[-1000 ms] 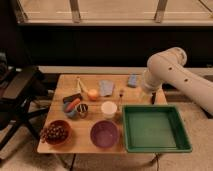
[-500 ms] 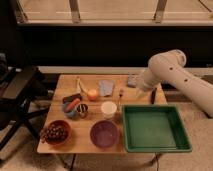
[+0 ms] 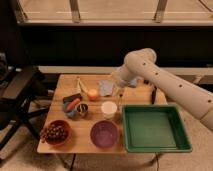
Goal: Place apple in purple bowl
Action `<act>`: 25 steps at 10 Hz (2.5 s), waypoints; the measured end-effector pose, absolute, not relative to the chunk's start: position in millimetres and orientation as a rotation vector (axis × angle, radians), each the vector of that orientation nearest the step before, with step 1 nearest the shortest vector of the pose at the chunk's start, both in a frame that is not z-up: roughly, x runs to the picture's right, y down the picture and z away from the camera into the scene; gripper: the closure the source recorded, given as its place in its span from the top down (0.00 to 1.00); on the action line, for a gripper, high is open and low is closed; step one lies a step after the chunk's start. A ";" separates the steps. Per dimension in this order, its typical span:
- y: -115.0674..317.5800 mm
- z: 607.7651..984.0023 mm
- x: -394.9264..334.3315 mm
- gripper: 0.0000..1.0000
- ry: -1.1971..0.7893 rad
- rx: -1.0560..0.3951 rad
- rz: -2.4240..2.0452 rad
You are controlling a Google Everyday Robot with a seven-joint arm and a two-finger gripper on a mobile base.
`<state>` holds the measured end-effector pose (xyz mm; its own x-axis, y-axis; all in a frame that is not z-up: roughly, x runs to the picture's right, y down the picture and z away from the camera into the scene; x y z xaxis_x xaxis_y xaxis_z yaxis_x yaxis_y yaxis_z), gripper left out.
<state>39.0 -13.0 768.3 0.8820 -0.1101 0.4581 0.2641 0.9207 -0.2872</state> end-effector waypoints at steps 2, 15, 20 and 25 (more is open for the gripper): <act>-13.5 768.9 29.3 0.65 -0.462 -0.351 -0.221; -23.2 893.1 -51.0 0.65 -0.562 -0.371 -0.462; 5.4 930.2 -72.1 0.65 -0.614 -0.460 -0.499; 33.2 951.2 -69.2 0.65 -0.610 -0.548 -0.474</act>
